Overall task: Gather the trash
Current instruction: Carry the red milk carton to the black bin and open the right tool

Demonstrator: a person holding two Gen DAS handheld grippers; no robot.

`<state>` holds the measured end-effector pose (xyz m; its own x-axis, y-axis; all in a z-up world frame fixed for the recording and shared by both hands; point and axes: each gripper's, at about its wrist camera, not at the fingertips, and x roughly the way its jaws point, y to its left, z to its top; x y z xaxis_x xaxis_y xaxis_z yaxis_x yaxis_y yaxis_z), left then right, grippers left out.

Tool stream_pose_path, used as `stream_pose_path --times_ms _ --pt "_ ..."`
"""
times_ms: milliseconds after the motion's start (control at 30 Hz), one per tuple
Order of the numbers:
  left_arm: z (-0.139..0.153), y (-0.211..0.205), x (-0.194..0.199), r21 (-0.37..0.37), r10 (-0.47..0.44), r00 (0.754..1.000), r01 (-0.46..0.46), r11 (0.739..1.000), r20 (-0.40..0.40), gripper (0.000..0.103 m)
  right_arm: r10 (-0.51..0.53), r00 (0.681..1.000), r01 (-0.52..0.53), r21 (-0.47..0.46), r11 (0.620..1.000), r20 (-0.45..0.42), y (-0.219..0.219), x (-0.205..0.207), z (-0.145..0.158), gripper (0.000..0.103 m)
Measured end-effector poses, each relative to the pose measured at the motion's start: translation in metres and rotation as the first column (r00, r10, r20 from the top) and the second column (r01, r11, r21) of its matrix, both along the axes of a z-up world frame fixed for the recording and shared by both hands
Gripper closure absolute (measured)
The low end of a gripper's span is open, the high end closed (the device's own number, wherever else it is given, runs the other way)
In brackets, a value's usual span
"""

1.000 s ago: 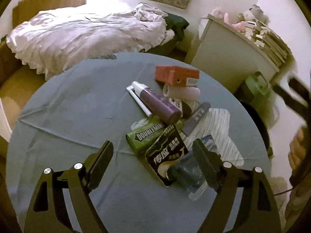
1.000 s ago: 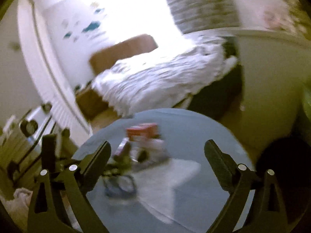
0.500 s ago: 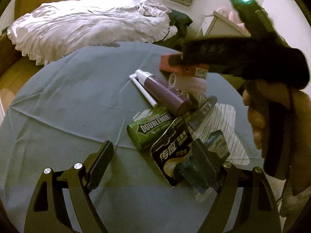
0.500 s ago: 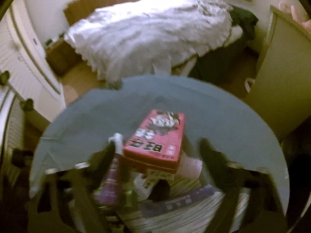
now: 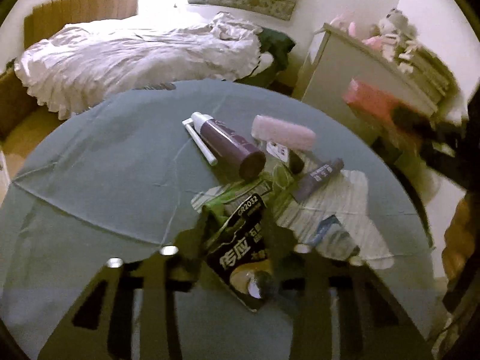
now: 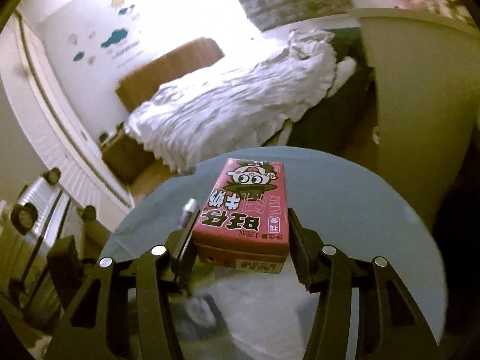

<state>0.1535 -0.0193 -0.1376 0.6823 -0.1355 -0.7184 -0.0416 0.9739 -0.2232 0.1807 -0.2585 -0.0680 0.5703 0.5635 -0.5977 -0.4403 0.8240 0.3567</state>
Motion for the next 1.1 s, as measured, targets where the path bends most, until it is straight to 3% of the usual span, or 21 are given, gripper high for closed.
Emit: stream_pose_path --times_ms 133,300,500,700,800,1000,1100 --pt "0.008 0.007 -0.018 -0.052 -0.007 1.0 0.009 0.999 0.022 0.098 -0.037 0.999 0.036 0.045 0.998 0.017 -0.047 -0.022 0.002 0.049" --pt "0.036 -0.001 -0.038 -0.059 -0.033 0.996 0.038 0.998 0.077 0.101 -0.08 0.996 0.077 0.065 0.995 0.047 -0.097 -0.04 -0.001 0.049" --pt "0.075 -0.029 -0.042 -0.075 -0.1 0.984 0.112 0.991 0.144 0.101 -0.22 0.974 0.211 0.151 0.966 0.049 -0.175 -0.045 -0.006 0.049" --pt "0.105 -0.095 -0.002 -0.093 -0.239 0.949 0.262 0.961 0.208 0.101 -0.392 0.917 0.37 0.209 0.905 0.072 -0.245 -0.043 -0.003 0.049" --pt "0.111 -0.145 0.032 -0.118 -0.319 0.918 0.353 0.928 0.236 0.101 -0.481 0.874 0.457 0.22 0.862 0.073 -0.279 -0.038 -0.008 0.049" --pt "0.09 -0.234 0.091 -0.159 -0.435 0.88 0.464 0.871 0.19 0.101 -0.577 0.817 0.562 0.19 0.805 0.026 -0.321 -0.019 -0.036 0.049" --pt "0.073 -0.271 0.116 -0.175 -0.473 0.868 0.494 0.851 0.151 0.101 -0.59 0.808 0.583 0.135 0.801 0.015 -0.328 -0.007 -0.048 0.049"
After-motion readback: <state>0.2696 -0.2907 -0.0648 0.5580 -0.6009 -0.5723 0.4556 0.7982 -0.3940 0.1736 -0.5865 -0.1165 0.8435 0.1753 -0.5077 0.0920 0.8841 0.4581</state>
